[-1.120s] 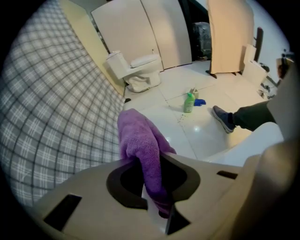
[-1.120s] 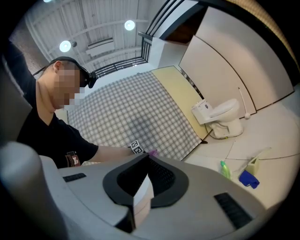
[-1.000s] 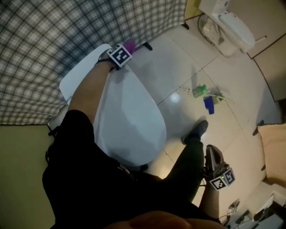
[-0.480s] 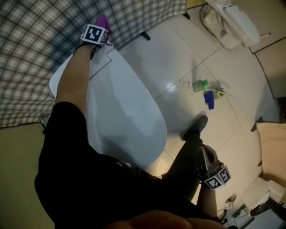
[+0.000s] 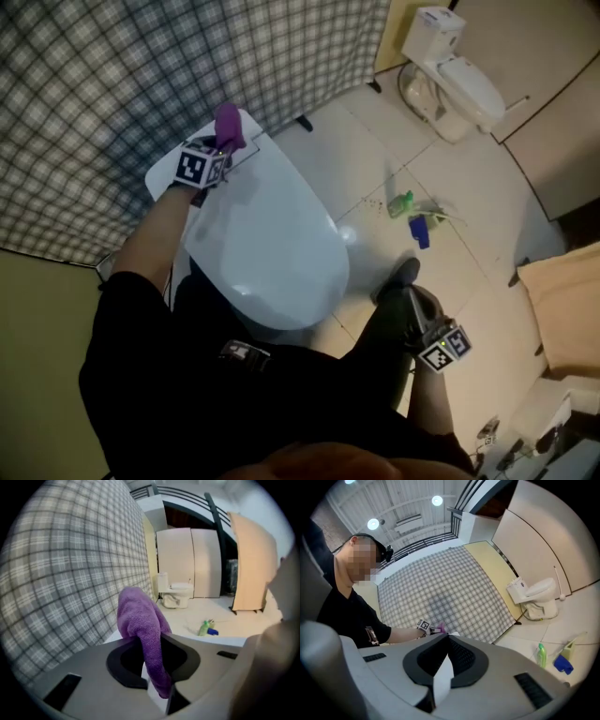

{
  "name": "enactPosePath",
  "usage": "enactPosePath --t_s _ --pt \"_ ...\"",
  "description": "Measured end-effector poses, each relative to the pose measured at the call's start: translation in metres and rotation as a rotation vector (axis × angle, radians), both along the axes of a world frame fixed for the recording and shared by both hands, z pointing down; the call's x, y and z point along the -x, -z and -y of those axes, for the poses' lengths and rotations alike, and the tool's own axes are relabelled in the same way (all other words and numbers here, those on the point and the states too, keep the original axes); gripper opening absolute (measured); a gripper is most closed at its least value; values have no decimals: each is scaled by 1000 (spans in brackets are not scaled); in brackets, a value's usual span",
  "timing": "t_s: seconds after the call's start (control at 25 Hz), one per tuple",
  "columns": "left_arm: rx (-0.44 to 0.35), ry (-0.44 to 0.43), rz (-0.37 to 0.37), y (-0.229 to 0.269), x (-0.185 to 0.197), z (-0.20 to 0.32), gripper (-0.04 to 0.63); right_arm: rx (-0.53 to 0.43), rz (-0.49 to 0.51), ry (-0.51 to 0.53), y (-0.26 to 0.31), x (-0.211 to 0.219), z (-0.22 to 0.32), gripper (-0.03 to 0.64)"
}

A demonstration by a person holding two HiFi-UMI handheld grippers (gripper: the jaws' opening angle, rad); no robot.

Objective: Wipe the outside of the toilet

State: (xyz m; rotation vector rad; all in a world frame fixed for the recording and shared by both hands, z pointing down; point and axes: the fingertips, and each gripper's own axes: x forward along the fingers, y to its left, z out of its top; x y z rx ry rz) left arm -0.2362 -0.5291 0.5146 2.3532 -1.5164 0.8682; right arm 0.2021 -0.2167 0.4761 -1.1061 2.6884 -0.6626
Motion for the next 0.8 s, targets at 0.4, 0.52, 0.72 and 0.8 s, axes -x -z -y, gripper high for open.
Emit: enactPosePath --t_s 0.4,0.52,0.72,0.8 --pt "-33 -63 -389 -33 -22 -308 61 -109 -133 28 -5 51 -35 -11" --pt "-44 -102 -457 -46 -28 -353 61 -91 -154 32 -24 76 -42 -11" --pt "-105 -172 -570 -46 -33 -388 61 -44 -183 48 -48 102 -57 -11" --pt "-106 -174 -632 -39 -29 -384 61 -52 -205 52 -50 109 -54 -12"
